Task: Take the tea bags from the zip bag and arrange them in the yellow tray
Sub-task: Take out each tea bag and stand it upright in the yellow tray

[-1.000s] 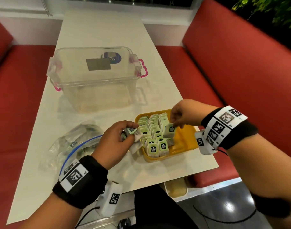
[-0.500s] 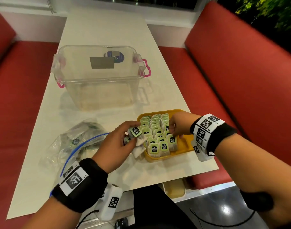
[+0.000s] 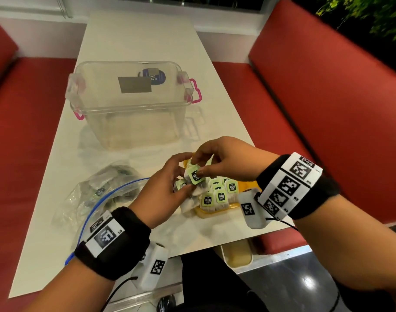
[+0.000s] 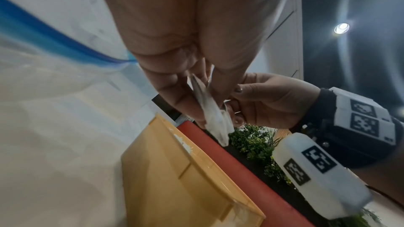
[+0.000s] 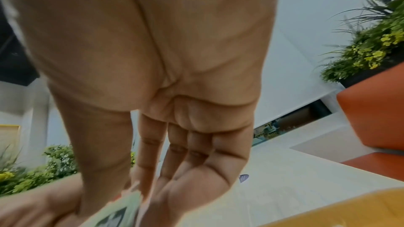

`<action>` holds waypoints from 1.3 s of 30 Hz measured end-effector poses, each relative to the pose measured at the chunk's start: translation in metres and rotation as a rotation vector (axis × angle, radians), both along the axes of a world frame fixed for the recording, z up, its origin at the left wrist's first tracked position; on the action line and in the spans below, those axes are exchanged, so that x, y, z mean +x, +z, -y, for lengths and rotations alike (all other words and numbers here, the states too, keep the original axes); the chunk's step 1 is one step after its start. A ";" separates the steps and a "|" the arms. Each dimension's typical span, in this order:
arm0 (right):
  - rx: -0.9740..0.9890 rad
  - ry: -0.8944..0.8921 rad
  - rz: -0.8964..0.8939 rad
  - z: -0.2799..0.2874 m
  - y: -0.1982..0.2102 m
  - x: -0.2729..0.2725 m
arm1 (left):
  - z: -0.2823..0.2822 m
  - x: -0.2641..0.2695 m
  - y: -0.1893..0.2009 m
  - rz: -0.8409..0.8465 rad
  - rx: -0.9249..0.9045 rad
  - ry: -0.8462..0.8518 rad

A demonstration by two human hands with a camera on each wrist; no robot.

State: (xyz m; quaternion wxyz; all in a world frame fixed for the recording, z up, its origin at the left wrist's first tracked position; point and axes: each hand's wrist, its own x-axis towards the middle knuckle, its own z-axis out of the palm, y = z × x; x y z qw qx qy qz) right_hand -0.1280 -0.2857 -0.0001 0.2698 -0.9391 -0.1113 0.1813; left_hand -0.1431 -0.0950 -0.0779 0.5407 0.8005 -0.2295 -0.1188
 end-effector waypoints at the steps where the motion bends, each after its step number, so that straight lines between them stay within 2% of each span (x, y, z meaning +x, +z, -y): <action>1: 0.002 -0.001 0.013 -0.002 -0.001 -0.001 | 0.001 0.001 0.000 0.008 0.007 -0.004; 5: 0.077 -0.055 0.056 0.001 0.004 -0.004 | -0.002 0.004 0.000 0.050 0.042 0.032; 10: 0.235 -0.141 0.087 0.012 0.007 -0.008 | -0.008 0.007 -0.002 0.053 -0.020 0.190; 16: 0.403 -0.226 0.042 0.013 -0.003 -0.010 | -0.005 0.009 -0.001 0.083 -0.047 0.157; 20: 0.378 -0.255 0.080 0.019 -0.006 -0.013 | -0.003 0.009 0.001 0.099 -0.066 0.147; 33: 0.244 -0.164 0.145 0.024 0.003 -0.014 | 0.004 0.011 -0.008 0.053 -0.018 0.152; 36: 0.158 -0.165 0.136 0.032 0.004 -0.011 | 0.004 0.008 -0.008 0.008 0.018 0.178; 39: -0.033 -0.132 0.082 0.047 0.002 -0.007 | 0.002 0.008 -0.006 -0.022 0.036 0.197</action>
